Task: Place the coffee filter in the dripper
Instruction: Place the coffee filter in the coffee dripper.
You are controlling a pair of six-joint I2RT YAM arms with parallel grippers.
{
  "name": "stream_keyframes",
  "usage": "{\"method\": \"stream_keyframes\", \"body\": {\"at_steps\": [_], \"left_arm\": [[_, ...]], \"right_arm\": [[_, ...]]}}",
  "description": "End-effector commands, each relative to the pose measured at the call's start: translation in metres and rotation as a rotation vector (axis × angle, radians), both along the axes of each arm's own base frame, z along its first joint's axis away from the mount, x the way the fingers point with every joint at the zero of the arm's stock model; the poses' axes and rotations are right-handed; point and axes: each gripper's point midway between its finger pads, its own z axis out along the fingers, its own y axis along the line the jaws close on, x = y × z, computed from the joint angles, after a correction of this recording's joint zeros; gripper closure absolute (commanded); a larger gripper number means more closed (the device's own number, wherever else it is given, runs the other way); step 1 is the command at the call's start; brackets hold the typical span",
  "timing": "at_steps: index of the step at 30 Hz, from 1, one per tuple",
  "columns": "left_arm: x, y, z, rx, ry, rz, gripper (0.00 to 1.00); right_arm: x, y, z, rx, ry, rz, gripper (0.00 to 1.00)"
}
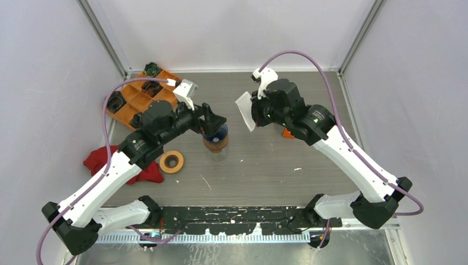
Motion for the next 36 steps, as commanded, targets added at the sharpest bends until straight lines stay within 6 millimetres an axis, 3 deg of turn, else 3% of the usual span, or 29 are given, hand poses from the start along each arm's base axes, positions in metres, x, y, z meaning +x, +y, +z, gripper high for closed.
{"method": "stream_keyframes", "body": {"at_steps": [1,8,22,31,36], "left_arm": [[0.002,0.000,0.015,-0.083,-0.031,0.113,0.13],[-0.003,-0.021,0.018,-0.174,-0.042,0.121,0.13],[0.000,-0.051,0.014,-0.261,-0.096,0.171,0.13],[0.007,-0.054,-0.002,-0.225,-0.135,0.293,0.13],[0.012,-0.041,-0.005,-0.216,-0.149,0.399,0.13]], "right_arm": [[0.012,-0.019,0.013,-0.034,-0.015,-0.259,0.99],[0.008,-0.013,0.016,-0.088,-0.003,-0.367,0.99],[0.005,0.021,0.018,-0.101,0.006,-0.404,0.99],[0.004,0.024,0.024,-0.106,0.008,-0.392,0.99],[0.003,0.024,0.022,-0.118,0.016,-0.385,0.99]]}}
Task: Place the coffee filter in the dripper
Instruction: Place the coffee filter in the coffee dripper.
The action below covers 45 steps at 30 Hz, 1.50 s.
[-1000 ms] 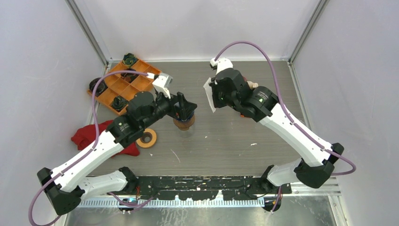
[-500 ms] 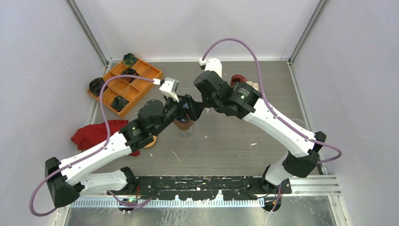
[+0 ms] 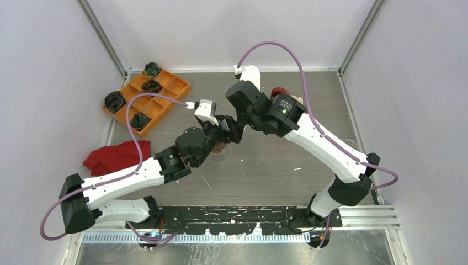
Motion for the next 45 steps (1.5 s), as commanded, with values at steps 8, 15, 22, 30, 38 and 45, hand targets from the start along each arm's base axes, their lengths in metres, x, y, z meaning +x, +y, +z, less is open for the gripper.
{"method": "stream_keyframes", "body": {"at_steps": [8,15,22,30,38,45], "left_arm": [[0.014,0.041,0.025,-0.070,-0.062,0.231,0.16],[0.016,0.046,0.026,-0.047,-0.065,0.259,0.19],[0.016,0.046,0.031,-0.041,-0.082,0.251,0.23],[0.017,0.043,0.033,-0.006,-0.088,0.245,0.30],[0.018,0.045,0.039,0.021,-0.113,0.247,0.38],[0.020,0.044,0.039,0.042,-0.114,0.236,0.46]], "right_arm": [[-0.002,0.000,0.013,0.032,-0.019,0.000,0.99],[-0.004,0.009,0.006,0.025,0.010,0.038,0.99],[-0.007,0.016,0.001,0.013,0.038,0.074,0.99],[-0.008,0.025,0.000,0.014,0.057,0.121,0.99],[-0.013,0.031,-0.004,0.006,0.080,0.172,0.99],[-0.017,0.037,-0.006,0.010,0.100,0.210,0.99]]}}
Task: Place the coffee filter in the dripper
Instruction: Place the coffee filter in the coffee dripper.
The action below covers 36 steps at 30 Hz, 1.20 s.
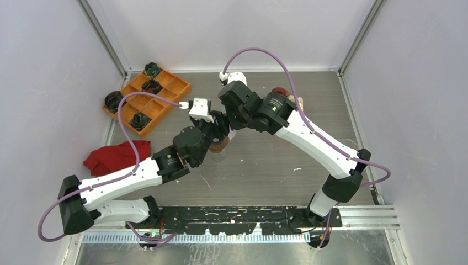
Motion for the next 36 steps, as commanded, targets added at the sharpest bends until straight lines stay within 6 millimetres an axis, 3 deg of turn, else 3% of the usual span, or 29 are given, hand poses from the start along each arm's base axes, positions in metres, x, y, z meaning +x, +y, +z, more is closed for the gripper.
{"method": "stream_keyframes", "body": {"at_steps": [1,9,12,36], "left_arm": [[0.002,0.005,0.032,-0.054,-0.047,0.012,0.49],[0.000,0.010,0.027,-0.017,-0.026,0.003,0.82],[-0.002,0.014,0.025,0.001,-0.017,0.002,0.87],[-0.027,0.048,0.008,0.177,0.180,-0.049,0.93]], "right_arm": [[-0.002,0.006,0.017,0.039,-0.021,0.036,1.00],[-0.001,0.005,0.016,0.024,-0.024,0.050,0.99],[-0.002,0.006,0.016,0.023,-0.023,0.059,0.99],[0.002,0.019,0.012,0.073,0.036,0.180,0.85]]}}
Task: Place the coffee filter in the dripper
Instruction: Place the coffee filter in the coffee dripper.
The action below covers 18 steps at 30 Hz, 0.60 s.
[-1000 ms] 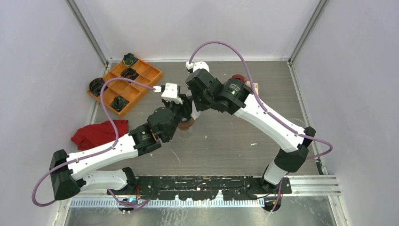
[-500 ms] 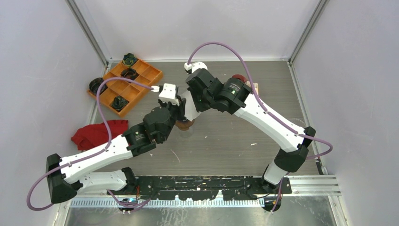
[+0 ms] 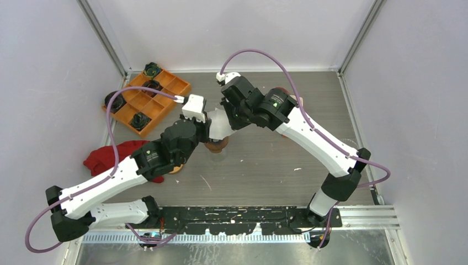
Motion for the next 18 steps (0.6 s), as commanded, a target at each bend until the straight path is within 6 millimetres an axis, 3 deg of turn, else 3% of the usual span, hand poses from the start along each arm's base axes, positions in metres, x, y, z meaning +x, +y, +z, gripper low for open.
{"method": "stream_keyframes", "body": {"at_steps": [1,18], "left_arm": [[-0.007,0.011,0.013,-0.024,0.040,-0.005,0.93],[-0.008,0.025,-0.006,0.001,0.263,-0.058,0.95]], "right_arm": [[0.003,0.016,0.016,0.077,-0.013,0.065,0.84],[0.012,0.023,0.011,0.098,0.018,0.116,0.82]]}}
